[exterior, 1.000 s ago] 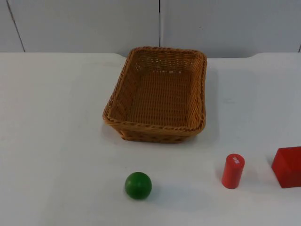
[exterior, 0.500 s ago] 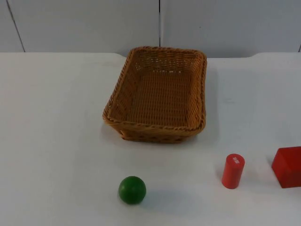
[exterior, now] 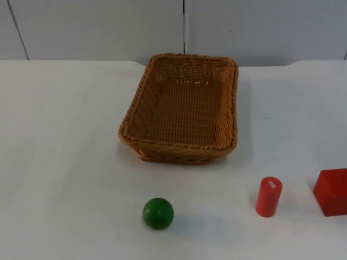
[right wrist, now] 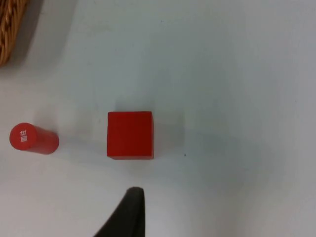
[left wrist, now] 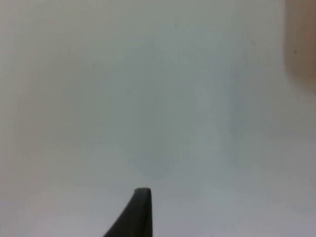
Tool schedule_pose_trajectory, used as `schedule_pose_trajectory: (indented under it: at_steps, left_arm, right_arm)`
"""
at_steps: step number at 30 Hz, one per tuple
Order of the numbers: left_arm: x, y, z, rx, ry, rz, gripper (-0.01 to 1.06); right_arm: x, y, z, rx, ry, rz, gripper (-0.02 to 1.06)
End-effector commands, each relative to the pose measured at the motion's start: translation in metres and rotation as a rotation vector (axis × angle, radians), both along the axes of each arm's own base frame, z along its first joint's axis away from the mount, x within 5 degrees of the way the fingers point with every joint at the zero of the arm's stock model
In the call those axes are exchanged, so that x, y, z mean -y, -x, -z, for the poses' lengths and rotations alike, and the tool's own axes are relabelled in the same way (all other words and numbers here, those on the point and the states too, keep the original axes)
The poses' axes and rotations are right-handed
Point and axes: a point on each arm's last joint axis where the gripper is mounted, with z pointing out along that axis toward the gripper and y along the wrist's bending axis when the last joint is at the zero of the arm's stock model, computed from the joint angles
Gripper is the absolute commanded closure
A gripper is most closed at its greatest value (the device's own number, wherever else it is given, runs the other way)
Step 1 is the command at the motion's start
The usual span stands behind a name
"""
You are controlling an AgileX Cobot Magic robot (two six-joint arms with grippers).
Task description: Pick up the basket with the left hand and place the object to the left of the red cylinder into the basket with the right hand.
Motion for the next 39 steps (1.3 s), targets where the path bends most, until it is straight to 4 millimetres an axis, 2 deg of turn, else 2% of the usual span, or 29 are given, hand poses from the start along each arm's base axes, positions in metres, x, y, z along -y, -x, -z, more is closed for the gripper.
schedule_pose_trajectory:
  at_steps: [1, 3, 7, 8, 12, 13, 14, 18, 19, 23, 24, 27, 28, 29, 33, 36, 38, 39]
  left_arm:
    - [0.003, -0.012, 0.001, 0.006, 0.036, 0.017, 0.0]
    - [0.005, -0.018, 0.003, -0.007, 0.054, 0.033, 0.0]
    - [0.011, -0.052, 0.006, -0.031, 0.113, 0.063, 0.0]
    - [0.011, -0.052, 0.006, -0.031, 0.113, 0.063, 0.0]
    - [0.014, -0.105, 0.016, -0.07, 0.119, 0.082, 0.0]
    - [0.014, -0.105, 0.016, -0.07, 0.119, 0.082, 0.0]
    - [0.017, -0.117, 0.02, -0.086, 0.122, 0.097, 0.0]
    - [0.042, -0.161, 0.04, -0.122, 0.114, 0.181, 0.0]
    - [0.042, -0.161, 0.04, -0.122, 0.114, 0.181, 0.0]
    - [0.076, -0.2, 0.067, -0.199, 0.111, 0.281, 0.0]
    - [0.076, -0.2, 0.067, -0.199, 0.111, 0.281, 0.0]
    - [0.102, -0.224, 0.086, -0.232, 0.108, 0.343, 0.05]
    - [0.102, -0.224, 0.086, -0.232, 0.108, 0.343, 0.05]
    - [0.113, -0.234, 0.098, -0.247, 0.101, 0.367, 0.07]
    - [0.135, -0.255, 0.122, -0.279, 0.1, 0.408, 0.09]
    - [0.141, -0.263, 0.131, -0.287, 0.098, 0.417, 0.09]
    - [0.144, -0.266, 0.143, -0.305, 0.1, 0.421, 0.14]
    - [0.144, -0.266, 0.143, -0.305, 0.1, 0.421, 0.14]
  right_arm:
    - [0.001, -0.001, -0.002, 0.016, 0.003, 0.001, -0.01]
    - [0.001, -0.001, -0.003, 0.02, 0.002, 0.001, -0.01]
    - [0.001, -0.004, -0.004, 0.049, 0.001, 0.002, -0.01]
    - [0.001, -0.004, -0.004, 0.049, 0.001, 0.002, -0.01]
    - [0.002, -0.004, -0.005, 0.059, 0.007, 0.001, -0.01]
    - [0.002, -0.004, -0.005, 0.059, 0.007, 0.001, -0.01]
    - [0.002, -0.004, -0.005, 0.059, 0.007, 0.001, -0.01]
    - [0.002, -0.004, -0.005, 0.059, 0.007, 0.001, -0.01]
    - [0.002, -0.004, -0.005, 0.059, 0.007, 0.001, -0.01]
    - [0.002, -0.004, -0.005, 0.059, 0.007, 0.001, -0.01]
    - [0.002, -0.004, -0.005, 0.059, 0.007, 0.001, -0.01]
    - [0.002, -0.004, -0.002, 0.052, 0.008, 0.001, -0.01]
    - [0.002, -0.004, -0.002, 0.052, 0.008, 0.001, -0.01]
    - [0.002, -0.003, 0.001, 0.049, 0.008, 0.001, -0.01]
    - [0.002, -0.001, 0.012, 0.02, 0.009, 0.0, -0.01]
    - [0.002, 0.0, 0.012, 0.017, 0.009, 0.0, -0.01]
    - [0.002, -0.001, 0.012, 0.02, 0.009, 0.0, -0.01]
    - [0.002, -0.001, 0.012, 0.02, 0.009, 0.0, -0.01]
